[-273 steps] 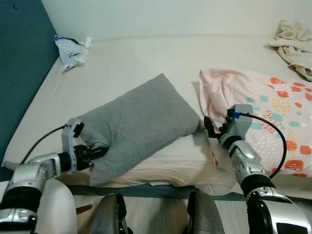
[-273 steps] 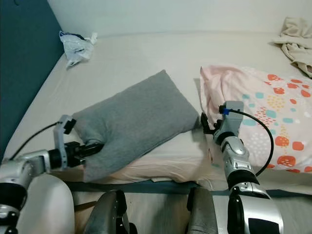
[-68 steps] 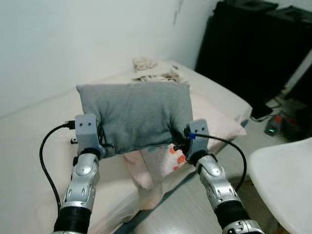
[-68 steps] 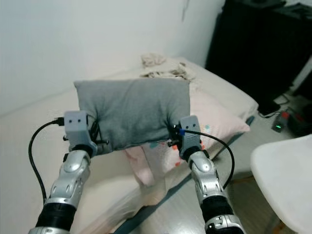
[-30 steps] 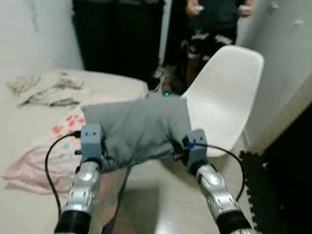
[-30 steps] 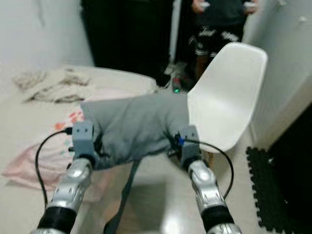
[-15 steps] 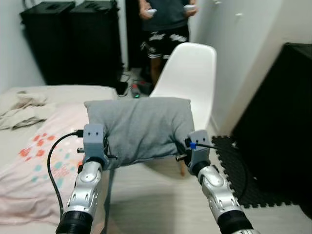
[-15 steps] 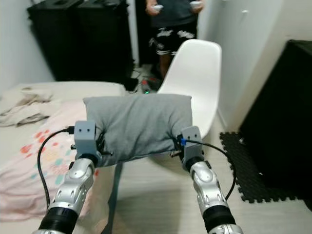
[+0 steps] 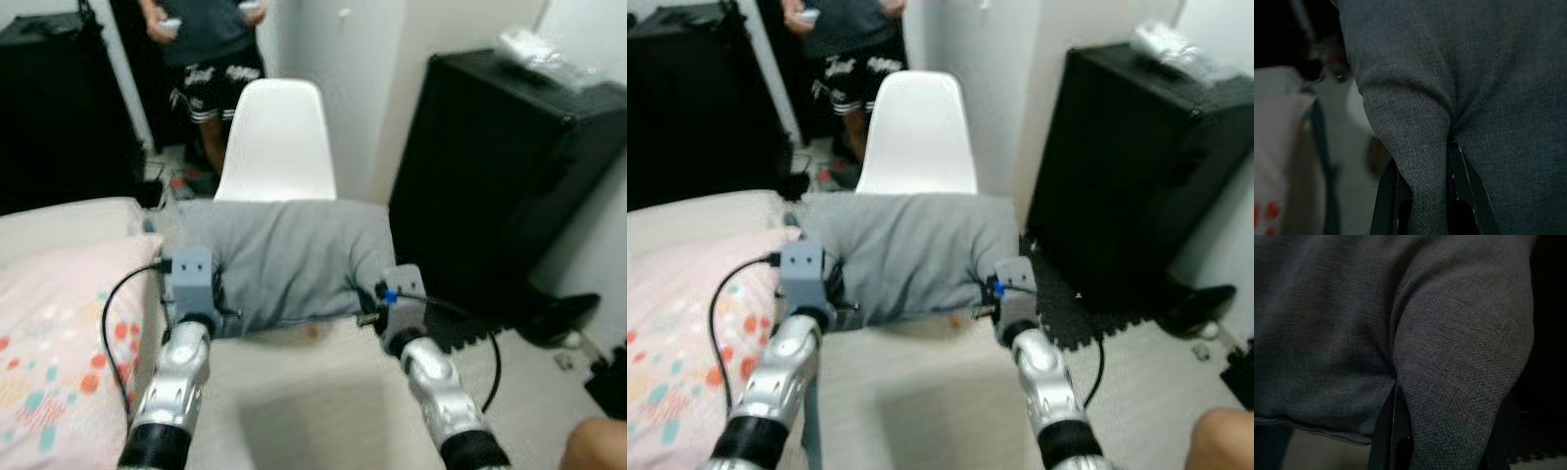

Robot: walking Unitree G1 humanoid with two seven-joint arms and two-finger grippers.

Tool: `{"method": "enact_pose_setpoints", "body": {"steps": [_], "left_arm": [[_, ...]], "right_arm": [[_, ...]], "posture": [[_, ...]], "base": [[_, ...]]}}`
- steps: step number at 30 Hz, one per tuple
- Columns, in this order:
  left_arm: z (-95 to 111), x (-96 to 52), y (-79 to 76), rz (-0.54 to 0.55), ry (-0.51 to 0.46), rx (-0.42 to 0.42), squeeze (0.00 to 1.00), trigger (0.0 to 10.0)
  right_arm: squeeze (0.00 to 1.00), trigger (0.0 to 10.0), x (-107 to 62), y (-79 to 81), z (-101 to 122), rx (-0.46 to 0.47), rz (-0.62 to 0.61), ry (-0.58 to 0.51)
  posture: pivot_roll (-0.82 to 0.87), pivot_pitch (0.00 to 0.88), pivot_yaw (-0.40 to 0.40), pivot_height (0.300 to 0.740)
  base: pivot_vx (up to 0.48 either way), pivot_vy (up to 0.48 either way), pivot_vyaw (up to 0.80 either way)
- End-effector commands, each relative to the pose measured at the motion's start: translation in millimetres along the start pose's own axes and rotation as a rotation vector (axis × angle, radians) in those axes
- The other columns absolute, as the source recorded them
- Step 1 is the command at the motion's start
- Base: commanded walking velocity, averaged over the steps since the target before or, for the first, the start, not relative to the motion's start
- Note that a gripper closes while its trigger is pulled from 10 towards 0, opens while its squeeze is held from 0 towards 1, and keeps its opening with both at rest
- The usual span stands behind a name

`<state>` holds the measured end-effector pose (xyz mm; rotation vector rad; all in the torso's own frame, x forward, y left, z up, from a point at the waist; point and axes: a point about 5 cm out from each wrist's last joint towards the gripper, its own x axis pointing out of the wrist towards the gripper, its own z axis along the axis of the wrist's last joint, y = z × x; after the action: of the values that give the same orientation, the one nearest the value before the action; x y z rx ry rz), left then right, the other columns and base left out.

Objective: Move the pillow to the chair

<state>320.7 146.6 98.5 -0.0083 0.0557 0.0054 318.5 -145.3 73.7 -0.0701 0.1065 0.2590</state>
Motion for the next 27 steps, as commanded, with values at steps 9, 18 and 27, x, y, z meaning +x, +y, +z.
{"method": "enact_pose_setpoints", "body": {"steps": [9, 18, 27], "left_arm": [[9.8, 0.0, -4.3, -0.013, -0.054, -0.017, 0.00, 10.0], [9.6, -0.7, -5.7, -0.022, -0.060, -0.005, 0.00, 10.0], [10.0, -0.9, -4.9, -0.020, -0.061, -0.005, 0.00, 10.0]], "right_arm": [[0.00, 10.0, 2.2, 11.8, 1.3, -0.026, 0.052, -0.010], [0.00, 10.0, 1.7, 11.6, 2.1, -0.040, 0.057, -0.015], [0.00, 10.0, 1.6, 12.1, 1.8, -0.043, 0.061, -0.014]], "posture": [[-0.02, 0.077, 0.024, 0.740], [-0.02, 0.080, 0.020, 0.740], [-0.02, 0.083, 0.016, 0.740]], "base": [[0.028, 0.000, 0.00], [0.293, 0.000, 0.00], [0.307, 0.000, 0.00]]}}
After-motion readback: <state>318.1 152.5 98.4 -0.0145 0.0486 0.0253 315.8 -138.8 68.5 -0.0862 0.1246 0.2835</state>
